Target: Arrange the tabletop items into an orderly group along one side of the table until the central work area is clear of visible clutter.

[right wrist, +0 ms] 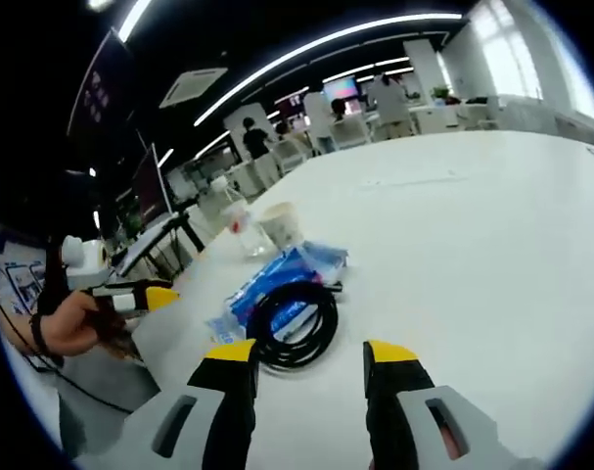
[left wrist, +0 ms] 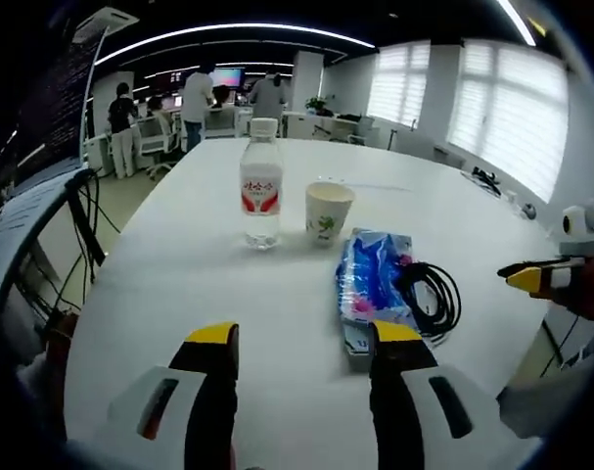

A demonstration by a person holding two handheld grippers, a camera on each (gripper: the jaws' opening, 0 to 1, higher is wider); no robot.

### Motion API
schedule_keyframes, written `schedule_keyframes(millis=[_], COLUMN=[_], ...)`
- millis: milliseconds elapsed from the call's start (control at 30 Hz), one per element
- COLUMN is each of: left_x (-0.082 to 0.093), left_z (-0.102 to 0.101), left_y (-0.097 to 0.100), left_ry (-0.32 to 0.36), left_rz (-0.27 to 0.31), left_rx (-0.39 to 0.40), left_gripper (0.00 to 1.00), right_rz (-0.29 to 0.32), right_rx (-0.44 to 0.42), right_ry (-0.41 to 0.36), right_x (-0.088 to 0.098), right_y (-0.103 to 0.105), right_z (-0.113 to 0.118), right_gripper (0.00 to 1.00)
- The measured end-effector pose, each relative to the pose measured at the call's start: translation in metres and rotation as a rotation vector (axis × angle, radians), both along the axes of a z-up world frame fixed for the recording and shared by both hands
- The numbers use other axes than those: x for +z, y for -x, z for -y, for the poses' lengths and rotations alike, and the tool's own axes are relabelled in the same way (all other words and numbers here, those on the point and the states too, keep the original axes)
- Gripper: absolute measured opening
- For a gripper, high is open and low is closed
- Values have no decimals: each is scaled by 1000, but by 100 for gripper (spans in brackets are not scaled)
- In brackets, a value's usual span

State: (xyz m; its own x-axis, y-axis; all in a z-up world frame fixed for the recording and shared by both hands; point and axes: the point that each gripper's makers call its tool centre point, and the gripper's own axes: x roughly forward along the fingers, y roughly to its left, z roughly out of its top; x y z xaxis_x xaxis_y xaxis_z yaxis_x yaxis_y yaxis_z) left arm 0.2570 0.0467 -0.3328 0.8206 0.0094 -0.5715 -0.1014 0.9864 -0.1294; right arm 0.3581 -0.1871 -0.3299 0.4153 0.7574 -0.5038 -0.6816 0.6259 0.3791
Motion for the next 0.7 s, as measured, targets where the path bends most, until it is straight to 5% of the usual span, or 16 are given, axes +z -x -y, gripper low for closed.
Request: schedule_keyframes(millis=[200,533,700], left_x=[13,32,32], left_z=[8,14,8], left_y=[8,17,22], left_ry=[-8,-23,-27], left_rz=[17,35,43], left_rx=[-14,-26,-13], left_gripper=[54,56,55], right_rz=[10,53,51], right_rx=[37,141,186], right_ry=[-7,1,40], right_x=[-4,-7,-16], right_y=[-31,-72,-76], right_z=[-39,-143,-179], right_gripper=[50,59,64])
